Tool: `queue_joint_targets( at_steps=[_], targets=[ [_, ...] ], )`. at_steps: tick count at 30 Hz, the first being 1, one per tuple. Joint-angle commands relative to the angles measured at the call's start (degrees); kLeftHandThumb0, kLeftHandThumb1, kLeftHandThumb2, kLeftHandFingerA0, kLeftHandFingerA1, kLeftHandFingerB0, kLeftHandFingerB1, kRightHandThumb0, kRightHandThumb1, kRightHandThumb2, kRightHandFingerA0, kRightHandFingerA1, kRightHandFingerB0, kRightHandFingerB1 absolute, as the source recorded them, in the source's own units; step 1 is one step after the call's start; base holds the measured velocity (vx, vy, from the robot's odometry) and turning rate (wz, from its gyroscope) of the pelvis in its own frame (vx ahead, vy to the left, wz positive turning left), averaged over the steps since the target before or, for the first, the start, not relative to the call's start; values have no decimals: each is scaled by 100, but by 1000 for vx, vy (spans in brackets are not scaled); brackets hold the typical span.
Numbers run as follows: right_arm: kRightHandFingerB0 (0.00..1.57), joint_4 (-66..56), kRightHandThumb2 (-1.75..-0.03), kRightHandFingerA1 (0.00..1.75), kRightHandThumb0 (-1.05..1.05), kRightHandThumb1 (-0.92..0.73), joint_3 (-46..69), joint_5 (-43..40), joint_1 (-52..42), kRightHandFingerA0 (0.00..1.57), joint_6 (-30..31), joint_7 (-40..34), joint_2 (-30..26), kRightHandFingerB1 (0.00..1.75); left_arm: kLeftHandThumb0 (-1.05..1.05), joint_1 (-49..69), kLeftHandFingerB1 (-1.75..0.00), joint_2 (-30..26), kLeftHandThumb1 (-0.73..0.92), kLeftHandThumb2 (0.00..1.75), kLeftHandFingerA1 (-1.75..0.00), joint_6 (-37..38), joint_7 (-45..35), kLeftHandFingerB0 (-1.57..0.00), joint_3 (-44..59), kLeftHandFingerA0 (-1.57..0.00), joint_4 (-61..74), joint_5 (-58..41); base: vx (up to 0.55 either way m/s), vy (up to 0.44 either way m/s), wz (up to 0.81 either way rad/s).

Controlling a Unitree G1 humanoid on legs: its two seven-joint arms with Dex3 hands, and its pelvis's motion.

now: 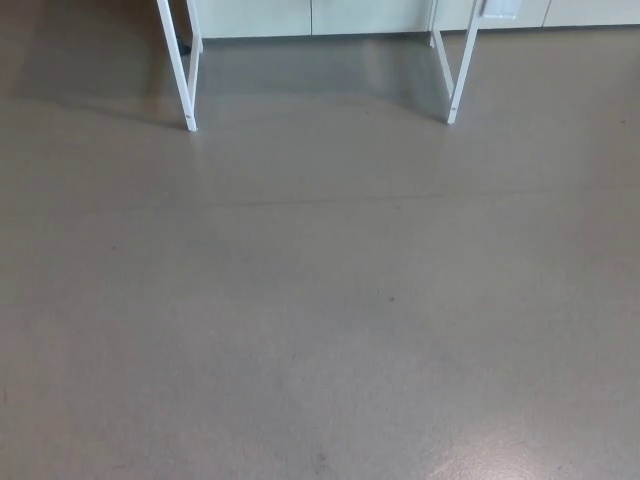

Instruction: The robot walks towards a desk on which a file tray is kept in the middle and a stapler is kept to its right. The robot lifts the stapler using its right hand and places it on the file tray.

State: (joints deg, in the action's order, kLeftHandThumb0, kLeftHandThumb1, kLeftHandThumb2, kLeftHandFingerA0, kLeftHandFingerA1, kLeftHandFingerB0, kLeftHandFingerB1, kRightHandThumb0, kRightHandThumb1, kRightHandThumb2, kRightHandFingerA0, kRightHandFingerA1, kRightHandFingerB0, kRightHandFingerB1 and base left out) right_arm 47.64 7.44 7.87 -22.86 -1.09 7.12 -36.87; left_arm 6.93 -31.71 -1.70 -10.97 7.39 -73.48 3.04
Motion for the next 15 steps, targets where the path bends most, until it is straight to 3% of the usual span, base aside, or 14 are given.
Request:
queue_joint_targets(
  at_steps=[1,3,4,12,13,14,15],
  targets=[
    [8,-44,-87,27,-67,-59,-32,56,-81,5,-258,26,-107,34,-73,-31,-73,-68,60,115,-81,311,-149,-27,69,-37,-97,-28,0,0,0],
    [8,-104,-90,25,-68,-58,60,-95,-84,4,-123,213,-84,34,-73,-56,-73,-63,60,114,-81,274,-152,-28,96,-37,-110,-39,0,0,0],
    [14,-71,-65,17,-61,-72,57,-55,-80,7,-176,123,-67,26,-71,-37,-73,-74,60,114,-82,331,-148,-29,40,-40,-94,24,0,0,0],
    [14,-60,-68,19,-60,-74,63,-15,-112,9,-292,66,-50,26,-73,4,-72,-68,59,113,-81,378,-219,-24,152,-36,-105,-50,0,0,0],
    [8,-165,-86,27,-65,-59,92,-47,-166,5,-235,90,-38,35,-72,5,-72,-68,60,114,-81,373,-237,-24,158,-36,-102,-49,0,0,0],
    [15,-215,-64,21,-58,-72,102,-48,-190,10,-231,72,-29,28,-74,4,-72,-74,60,114,-82,375,-219,-27,122,-39,-101,-4,0,0,0],
    [15,-242,-64,21,-58,-72,109,-38,-203,10,-253,50,-24,28,-74,5,-72,-81,60,114,-82,382,-185,-27,69,-39,-100,59,0,0,0]
  ],
)
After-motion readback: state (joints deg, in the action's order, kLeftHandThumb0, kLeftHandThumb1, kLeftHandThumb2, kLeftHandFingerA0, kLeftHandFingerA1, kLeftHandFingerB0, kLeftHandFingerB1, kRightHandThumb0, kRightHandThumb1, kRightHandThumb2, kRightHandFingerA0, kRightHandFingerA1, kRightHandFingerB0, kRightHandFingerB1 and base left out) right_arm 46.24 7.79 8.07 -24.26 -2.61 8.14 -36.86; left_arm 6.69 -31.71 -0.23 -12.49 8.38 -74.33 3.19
